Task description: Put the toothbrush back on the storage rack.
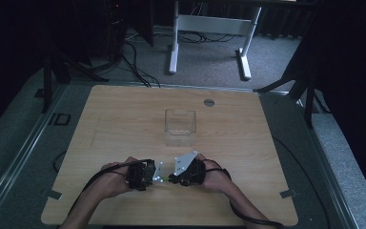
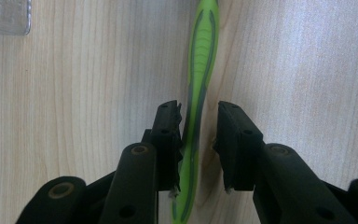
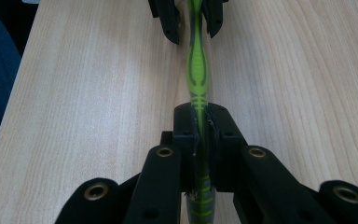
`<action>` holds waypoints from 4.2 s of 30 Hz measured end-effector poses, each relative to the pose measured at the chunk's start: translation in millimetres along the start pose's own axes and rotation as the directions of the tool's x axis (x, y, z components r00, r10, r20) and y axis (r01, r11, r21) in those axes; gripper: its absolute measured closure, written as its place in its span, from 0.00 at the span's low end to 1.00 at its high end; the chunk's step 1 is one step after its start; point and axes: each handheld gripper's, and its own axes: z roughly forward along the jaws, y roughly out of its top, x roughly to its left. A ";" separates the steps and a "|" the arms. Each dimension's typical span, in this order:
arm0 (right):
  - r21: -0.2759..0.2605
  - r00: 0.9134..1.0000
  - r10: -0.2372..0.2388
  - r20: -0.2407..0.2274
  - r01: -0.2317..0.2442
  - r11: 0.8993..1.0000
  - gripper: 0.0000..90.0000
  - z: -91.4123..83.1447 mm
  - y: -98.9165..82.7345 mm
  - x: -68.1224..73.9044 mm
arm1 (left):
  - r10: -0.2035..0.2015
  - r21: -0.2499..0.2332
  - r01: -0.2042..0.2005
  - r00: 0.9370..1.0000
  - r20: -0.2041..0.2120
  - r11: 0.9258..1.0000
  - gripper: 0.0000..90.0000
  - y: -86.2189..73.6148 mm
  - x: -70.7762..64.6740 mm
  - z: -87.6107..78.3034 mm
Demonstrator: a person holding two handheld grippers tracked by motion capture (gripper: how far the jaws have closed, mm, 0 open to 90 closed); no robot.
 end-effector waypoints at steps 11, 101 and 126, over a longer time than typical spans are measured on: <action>-0.002 1.000 -0.011 -0.004 0.011 1.000 0.93 0.9 1.6 0.9 | 0.012 0.008 -0.012 1.000 0.019 1.000 0.81 1.5 -0.1 1.7; -0.103 0.995 0.056 0.079 -0.048 0.993 0.64 -28.7 -6.6 -5.0 | -0.071 0.033 0.072 0.997 -0.033 0.997 0.93 -6.4 16.8 2.0; -0.124 0.986 0.132 0.102 -0.119 0.985 0.64 -32.5 -25.2 -6.7 | -0.216 -0.044 0.213 0.974 -0.075 0.976 0.93 -19.4 31.9 -6.1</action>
